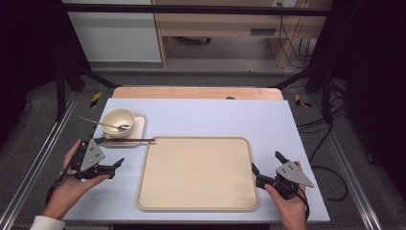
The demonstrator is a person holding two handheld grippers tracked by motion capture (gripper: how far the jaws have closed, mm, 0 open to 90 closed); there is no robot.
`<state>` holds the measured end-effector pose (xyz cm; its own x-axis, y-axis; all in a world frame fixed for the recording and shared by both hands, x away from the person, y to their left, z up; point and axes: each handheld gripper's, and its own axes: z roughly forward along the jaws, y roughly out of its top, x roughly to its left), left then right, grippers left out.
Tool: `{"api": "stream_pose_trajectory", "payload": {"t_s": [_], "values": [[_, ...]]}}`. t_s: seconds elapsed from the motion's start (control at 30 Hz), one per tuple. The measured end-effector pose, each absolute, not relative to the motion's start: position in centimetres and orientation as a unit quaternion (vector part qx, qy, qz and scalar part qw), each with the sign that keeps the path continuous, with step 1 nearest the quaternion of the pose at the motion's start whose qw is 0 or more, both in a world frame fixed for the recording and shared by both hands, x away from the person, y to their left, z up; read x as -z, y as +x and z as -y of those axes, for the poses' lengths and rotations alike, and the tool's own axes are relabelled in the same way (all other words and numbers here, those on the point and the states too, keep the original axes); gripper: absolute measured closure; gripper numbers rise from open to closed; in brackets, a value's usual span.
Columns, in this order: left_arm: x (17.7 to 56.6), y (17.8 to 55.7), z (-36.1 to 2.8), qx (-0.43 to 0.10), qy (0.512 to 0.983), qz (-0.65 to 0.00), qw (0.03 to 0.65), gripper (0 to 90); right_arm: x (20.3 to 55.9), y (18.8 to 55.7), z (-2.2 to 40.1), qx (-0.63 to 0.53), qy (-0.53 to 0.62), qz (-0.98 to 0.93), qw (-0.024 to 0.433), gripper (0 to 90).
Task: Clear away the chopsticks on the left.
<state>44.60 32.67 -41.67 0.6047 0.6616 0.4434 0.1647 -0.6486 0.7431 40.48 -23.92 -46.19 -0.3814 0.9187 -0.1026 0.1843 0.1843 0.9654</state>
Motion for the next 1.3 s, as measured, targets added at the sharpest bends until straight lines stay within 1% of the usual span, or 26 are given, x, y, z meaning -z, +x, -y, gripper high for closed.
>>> {"api": "stream_pose_trajectory", "payload": {"t_s": [0.13, 0.3, 0.43, 0.57, 0.67, 0.9, 1.03, 1.1, 1.2, 1.3], "values": [[41.5, 44.9, -33.7, -0.371, 0.841, -0.242, 0.31, 9.1, 46.2, 40.6, 24.1, -0.494, 0.416, -0.667, 0.373, 8.6], [40.8, 45.1, -34.6, -0.376, 0.844, -0.24, 0.297, 10.2, 46.2, 40.6, 24.1, -0.498, 0.421, -0.662, 0.369, 7.2], [40.4, 45.2, -35.1, -0.382, 0.848, -0.234, 0.282, 13.8, 46.2, 40.5, 24.2, -0.502, 0.416, -0.663, 0.368, 6.3], [40.1, 45.7, -35.7, -0.381, 0.86, -0.221, 0.257, 18.7, 46.2, 40.5, 24.1, -0.501, 0.414, -0.664, 0.37, 7.3], [40.1, 46.1, -35.8, -0.379, 0.868, -0.213, 0.241, 20.7, 46.2, 40.5, 24.1, -0.501, 0.414, -0.664, 0.37, 7.8], [40.4, 46.7, -36.0, -0.374, 0.883, -0.192, 0.208, 22.3, 46.2, 40.5, 24.0, -0.499, 0.412, -0.665, 0.373, 9.2], [40.7, 47.0, -36.2, -0.372, 0.893, -0.174, 0.184, 27.1, 46.2, 40.5, 24.0, -0.497, 0.414, -0.665, 0.375, 9.7], [40.8, 47.3, -36.4, -0.368, 0.898, -0.166, 0.172, 31.3, 46.2, 40.5, 24.0, -0.496, 0.415, -0.665, 0.375, 9.9], [41.0, 47.8, -36.9, -0.363, 0.904, -0.16, 0.159, 35.4, 46.2, 40.5, 24.1, -0.495, 0.415, -0.664, 0.375, 10.2], [41.3, 48.6, -37.7, -0.357, 0.913, -0.148, 0.132, 41.3, 46.2, 40.5, 24.1, -0.494, 0.415, -0.665, 0.376, 10.4]]}}
